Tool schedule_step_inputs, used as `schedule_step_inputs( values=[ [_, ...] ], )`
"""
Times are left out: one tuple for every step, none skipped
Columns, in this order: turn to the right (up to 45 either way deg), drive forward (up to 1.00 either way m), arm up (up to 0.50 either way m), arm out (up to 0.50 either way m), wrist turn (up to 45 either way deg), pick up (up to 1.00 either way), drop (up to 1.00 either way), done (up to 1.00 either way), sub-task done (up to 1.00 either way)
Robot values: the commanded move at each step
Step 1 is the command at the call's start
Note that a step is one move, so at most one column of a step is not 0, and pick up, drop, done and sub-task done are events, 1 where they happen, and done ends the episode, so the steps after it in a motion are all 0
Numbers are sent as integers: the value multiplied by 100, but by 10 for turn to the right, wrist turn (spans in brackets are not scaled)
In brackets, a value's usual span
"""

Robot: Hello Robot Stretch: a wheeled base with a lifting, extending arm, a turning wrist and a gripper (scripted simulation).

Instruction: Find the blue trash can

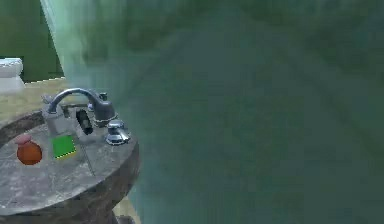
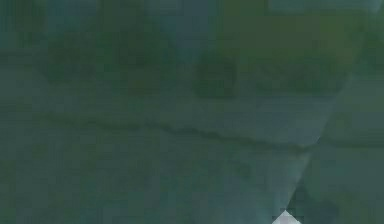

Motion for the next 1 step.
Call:
schedule_step_inputs(
  values=[
    [-450, 0, 0, 0, 0, 0, 0, 0, 0]
  ],
)
